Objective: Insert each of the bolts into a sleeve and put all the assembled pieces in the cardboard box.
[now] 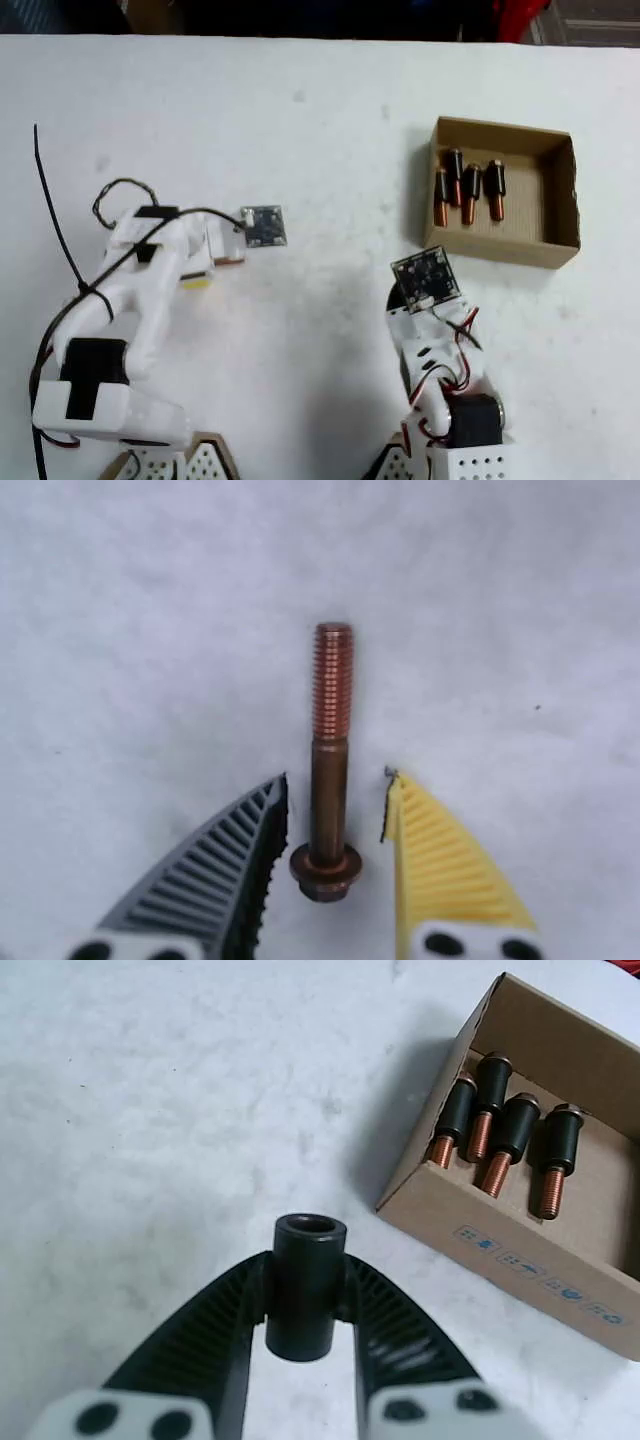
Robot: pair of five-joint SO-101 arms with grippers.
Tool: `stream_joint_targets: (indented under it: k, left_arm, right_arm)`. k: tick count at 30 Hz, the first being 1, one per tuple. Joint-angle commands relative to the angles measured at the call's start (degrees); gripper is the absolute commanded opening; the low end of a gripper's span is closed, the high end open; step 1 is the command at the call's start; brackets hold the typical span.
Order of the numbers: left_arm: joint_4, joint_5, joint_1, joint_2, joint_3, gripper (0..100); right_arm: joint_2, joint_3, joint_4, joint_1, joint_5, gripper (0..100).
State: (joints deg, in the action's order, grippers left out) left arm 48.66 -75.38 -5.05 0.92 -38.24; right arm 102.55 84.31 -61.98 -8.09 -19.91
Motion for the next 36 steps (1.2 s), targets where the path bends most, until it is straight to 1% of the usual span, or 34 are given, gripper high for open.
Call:
stream_joint_targets:
  k: [1, 5, 9, 11, 14, 17, 21, 24, 26, 29, 36]
  left_arm:
    - [-1.23, -0.53, 0.04, -0.84, 1.49, 18]
    - [-0.79, 0.09, -0.22, -0.75, 4.40, 18]
    - [-0.35, 6.24, 0.22, -0.84, 6.77, 18]
    - [2.11, 6.77, 0.22, -0.84, 8.09, 18]
    - [8.97, 7.12, 0.22, -0.84, 11.34, 17]
    - [17.41, 7.12, 0.31, -0.84, 15.47, 10]
    - [25.76, 7.21, 0.31, -0.75, 19.69, 2]
    - [31.91, 7.21, 0.75, -0.75, 20.66, 2]
    - [34.02, 7.21, 0.66, -0.31, 20.48, 2]
    - [32.88, 7.21, -0.57, -0.31, 18.55, 2]
    - [21.71, 6.86, -0.75, -0.22, 9.14, 2]
  right_arm:
    - [0.66, -0.35, 1.36, 0.22, 0.09, 1.7]
    - [0.66, -0.35, 1.36, 0.22, 0.09, 1.7]
    - [0.66, -0.35, 1.36, 0.22, 0.09, 1.7]
    - [0.66, -0.35, 1.36, 0.22, 0.09, 1.7]
    - [0.66, -0.35, 1.36, 0.22, 0.09, 1.7]
    - [0.66, -0.35, 1.36, 0.22, 0.09, 1.7]
    - [0.66, -0.35, 1.36, 0.22, 0.09, 1.7]
    - [0.66, -0.35, 1.36, 0.22, 0.09, 1.7]
    - [0.66, -0.35, 1.36, 0.22, 0.09, 1.7]
    - [0.66, -0.35, 1.36, 0.31, 0.09, 1.7]
    - [0.66, -0.35, 1.36, 0.40, 0.09, 1.7]
